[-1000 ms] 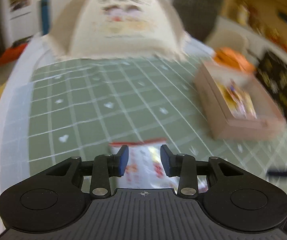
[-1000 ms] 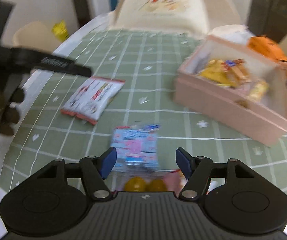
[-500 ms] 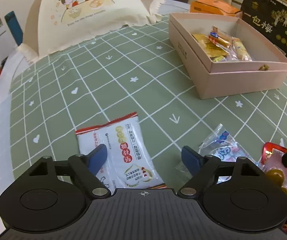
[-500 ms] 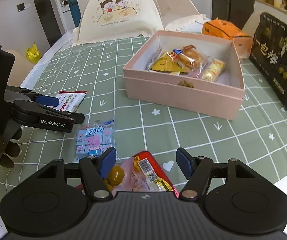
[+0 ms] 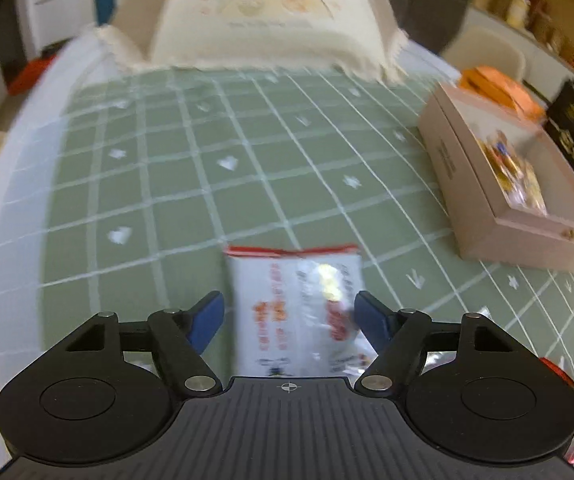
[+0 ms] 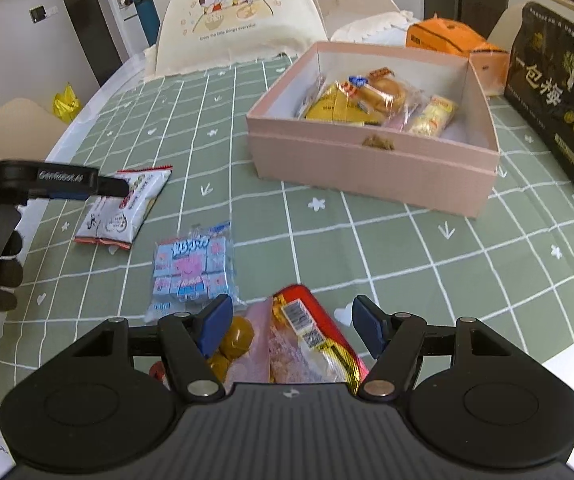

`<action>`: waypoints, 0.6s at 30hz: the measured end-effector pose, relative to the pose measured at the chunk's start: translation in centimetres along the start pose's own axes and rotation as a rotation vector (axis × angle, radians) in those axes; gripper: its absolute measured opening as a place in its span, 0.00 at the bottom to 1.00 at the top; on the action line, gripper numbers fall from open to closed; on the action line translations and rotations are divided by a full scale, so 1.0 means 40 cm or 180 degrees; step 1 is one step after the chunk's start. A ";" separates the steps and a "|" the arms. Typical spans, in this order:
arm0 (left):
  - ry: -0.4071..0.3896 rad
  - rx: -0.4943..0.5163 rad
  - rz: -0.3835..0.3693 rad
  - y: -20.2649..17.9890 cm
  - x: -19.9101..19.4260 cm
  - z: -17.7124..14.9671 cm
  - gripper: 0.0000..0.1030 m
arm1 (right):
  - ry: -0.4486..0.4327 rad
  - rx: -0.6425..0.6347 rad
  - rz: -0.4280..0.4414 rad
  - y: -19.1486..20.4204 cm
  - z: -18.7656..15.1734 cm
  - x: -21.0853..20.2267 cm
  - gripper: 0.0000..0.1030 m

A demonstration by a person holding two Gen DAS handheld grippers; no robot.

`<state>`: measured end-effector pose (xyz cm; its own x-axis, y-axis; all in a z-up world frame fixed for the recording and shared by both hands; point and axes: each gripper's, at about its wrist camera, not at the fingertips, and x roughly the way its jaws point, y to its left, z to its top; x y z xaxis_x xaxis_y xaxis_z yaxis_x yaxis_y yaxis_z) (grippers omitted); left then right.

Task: Organize snacks
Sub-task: 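Grasp the tray of three yellow plums with the right tool while the left holds the white packet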

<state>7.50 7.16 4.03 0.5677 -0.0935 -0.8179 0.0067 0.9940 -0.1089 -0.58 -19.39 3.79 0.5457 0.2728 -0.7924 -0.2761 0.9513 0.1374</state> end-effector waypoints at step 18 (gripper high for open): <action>0.0150 0.0550 -0.0118 -0.060 -0.099 -0.177 0.79 | -0.0174 -0.0367 -0.0180 0.016 -0.023 -0.039 0.69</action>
<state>-0.58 4.73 3.55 0.5253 -0.1287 -0.8411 0.1706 0.9843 -0.0441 -2.31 -19.35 4.57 0.6044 0.2296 -0.7629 -0.3309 0.9434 0.0217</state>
